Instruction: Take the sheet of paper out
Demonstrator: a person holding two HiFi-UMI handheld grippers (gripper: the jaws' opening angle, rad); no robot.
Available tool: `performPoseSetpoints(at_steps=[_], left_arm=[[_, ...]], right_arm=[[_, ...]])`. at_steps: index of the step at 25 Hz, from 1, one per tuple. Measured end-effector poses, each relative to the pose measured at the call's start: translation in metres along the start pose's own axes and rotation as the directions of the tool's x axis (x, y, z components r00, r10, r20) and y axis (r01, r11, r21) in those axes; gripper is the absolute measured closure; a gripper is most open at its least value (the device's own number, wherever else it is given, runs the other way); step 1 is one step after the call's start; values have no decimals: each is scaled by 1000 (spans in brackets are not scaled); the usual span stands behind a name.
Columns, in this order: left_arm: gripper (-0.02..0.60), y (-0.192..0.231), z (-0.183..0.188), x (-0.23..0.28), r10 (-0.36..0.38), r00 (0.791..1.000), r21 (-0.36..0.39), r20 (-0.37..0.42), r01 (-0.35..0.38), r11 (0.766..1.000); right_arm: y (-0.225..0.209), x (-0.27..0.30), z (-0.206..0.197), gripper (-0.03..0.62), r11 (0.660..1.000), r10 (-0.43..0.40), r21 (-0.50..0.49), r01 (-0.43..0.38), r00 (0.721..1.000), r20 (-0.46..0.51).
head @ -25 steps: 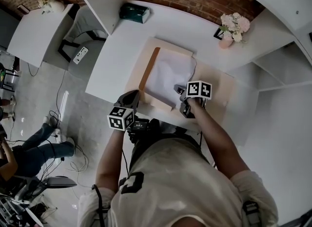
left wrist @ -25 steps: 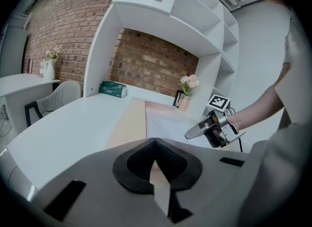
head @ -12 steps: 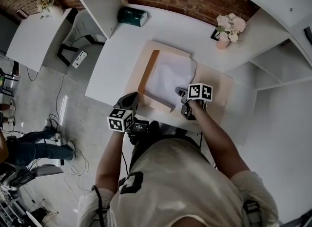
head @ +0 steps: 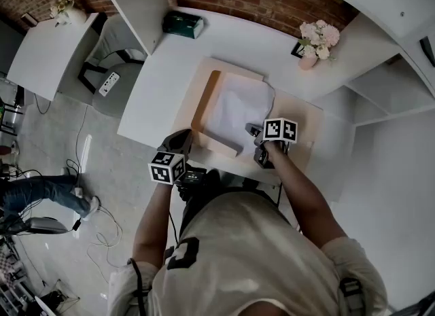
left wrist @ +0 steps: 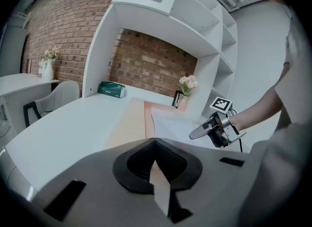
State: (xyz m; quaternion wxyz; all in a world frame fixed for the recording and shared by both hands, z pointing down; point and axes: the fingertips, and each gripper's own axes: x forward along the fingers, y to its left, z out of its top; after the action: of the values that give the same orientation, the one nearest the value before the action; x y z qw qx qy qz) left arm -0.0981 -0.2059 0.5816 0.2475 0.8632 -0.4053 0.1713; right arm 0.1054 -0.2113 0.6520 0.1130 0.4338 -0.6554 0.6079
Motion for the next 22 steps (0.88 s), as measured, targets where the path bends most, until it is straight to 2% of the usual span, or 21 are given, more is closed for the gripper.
performPoseSetpoints(at_steps=[22], left_arm=[[565,1,-1,0,18,1000,7,-3,-18,1000]], right_arm=[[-15,-15,-2,566,998,22,58,-23,1000,11]])
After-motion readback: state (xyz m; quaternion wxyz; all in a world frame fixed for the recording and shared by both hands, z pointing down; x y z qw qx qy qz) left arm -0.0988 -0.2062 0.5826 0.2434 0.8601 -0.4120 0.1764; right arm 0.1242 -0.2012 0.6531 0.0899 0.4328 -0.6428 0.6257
